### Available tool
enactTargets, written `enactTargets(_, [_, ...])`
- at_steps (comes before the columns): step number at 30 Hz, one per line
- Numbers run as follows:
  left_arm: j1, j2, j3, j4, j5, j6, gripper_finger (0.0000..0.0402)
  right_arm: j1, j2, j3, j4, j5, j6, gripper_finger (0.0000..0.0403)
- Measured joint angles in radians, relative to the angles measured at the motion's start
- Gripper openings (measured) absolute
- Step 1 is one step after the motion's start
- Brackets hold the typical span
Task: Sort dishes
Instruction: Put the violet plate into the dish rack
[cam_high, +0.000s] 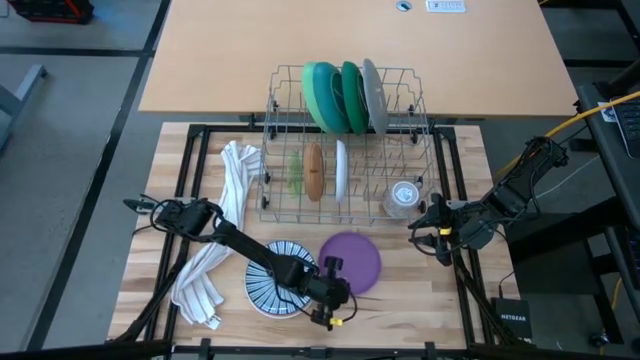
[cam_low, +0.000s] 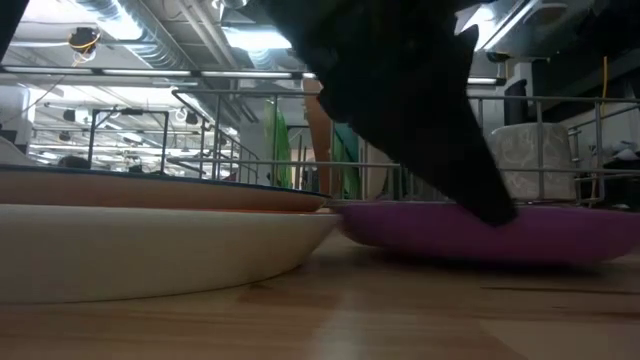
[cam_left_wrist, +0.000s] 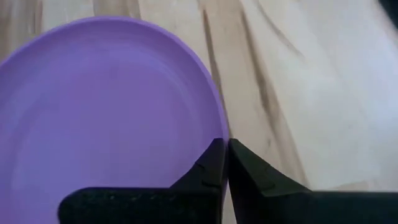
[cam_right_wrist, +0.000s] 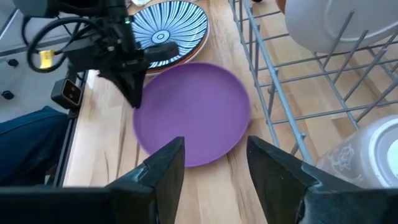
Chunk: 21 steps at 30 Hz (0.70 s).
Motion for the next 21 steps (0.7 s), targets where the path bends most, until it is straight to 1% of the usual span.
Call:
enactTargets(3, [0.0,0.0,0.0,-0.025,0.001,0.0,0.0006,0.0,0.0,0.0,0.0,-0.019,-0.001,0.0179])
enactTargets(14, [0.007,0.0,0.0,-0.048,0.0,-0.014,0.001,0.0,0.0,0.0,0.001,-0.019,-0.001,0.0179])
enactTargets(17, [0.015,0.0,0.0,-0.054,0.0,-0.049,0.0029,0.0,0.0,0.0,0.001,-0.019,-0.001,0.0179])
enactTargets(21, [0.021,0.0,0.0,-0.072,0.0,-0.082,0.0072,0.0,0.0,0.0,0.001,-0.019,0.0,0.0179])
